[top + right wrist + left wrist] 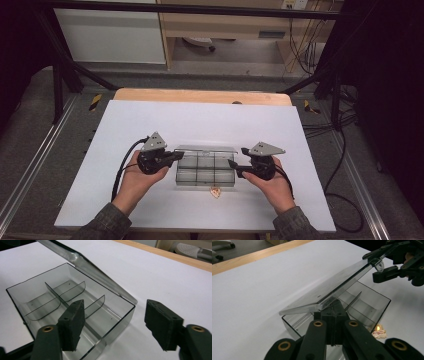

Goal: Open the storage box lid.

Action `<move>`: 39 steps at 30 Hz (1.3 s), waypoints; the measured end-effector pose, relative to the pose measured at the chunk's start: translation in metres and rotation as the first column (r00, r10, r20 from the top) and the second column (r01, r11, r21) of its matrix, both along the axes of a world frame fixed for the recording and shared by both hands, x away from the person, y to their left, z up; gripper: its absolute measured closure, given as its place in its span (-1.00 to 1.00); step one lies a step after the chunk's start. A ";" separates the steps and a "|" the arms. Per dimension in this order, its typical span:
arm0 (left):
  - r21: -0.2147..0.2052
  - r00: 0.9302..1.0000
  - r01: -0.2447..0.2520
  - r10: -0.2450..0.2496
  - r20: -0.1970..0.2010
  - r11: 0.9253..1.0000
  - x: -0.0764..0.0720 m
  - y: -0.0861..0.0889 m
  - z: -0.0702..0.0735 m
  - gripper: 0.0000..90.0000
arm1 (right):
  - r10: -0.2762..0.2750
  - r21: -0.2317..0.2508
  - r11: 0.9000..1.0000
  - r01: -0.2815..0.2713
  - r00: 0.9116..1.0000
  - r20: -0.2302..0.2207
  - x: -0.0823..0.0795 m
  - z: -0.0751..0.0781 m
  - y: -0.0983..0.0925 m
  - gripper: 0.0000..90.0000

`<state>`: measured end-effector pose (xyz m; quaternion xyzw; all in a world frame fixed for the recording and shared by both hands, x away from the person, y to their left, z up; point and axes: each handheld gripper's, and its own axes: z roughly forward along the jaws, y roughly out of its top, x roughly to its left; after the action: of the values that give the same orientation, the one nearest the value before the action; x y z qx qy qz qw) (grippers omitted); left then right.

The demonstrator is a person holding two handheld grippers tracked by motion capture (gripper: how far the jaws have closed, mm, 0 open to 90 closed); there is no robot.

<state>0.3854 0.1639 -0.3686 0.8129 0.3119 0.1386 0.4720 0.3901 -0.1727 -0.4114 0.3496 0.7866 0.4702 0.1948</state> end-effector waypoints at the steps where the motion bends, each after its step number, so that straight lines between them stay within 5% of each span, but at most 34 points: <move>1: 0.003 1.000 -0.001 0.001 0.002 1.000 0.001 0.000 0.001 1.00 | 0.007 -0.003 1.000 -0.007 1.000 0.002 0.003 0.000 0.001 -0.22; 22: 0.018 1.000 0.002 -0.002 -0.001 1.000 0.003 0.004 0.004 1.00 | 0.088 -0.034 0.996 -0.086 0.994 0.061 0.030 0.004 0.015 0.32; 27: 0.062 1.000 -0.007 0.007 0.001 0.998 0.004 0.012 -0.002 1.00 | 0.089 -0.038 0.996 -0.087 0.994 0.064 0.030 0.005 0.014 0.36; 30: 0.088 0.998 -0.056 0.056 0.006 0.995 0.009 0.020 -0.009 0.99 | 0.091 -0.041 0.995 -0.088 0.994 0.066 0.030 0.005 0.015 0.36; 34: 0.060 0.995 -0.095 0.096 -0.004 0.994 0.019 0.026 -0.017 0.55 | 0.096 -0.044 0.995 -0.093 0.993 0.065 0.031 0.006 0.015 0.37; 39: 0.080 0.997 -0.068 0.066 0.030 0.994 0.026 0.019 -0.023 -0.02 | 0.097 -0.044 0.995 -0.095 0.993 0.065 0.031 0.006 0.015 0.37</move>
<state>0.4116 0.1834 -0.3916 0.8183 0.3269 0.1778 0.4381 0.4213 -0.1581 -0.4055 0.2912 0.8049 0.4743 0.2056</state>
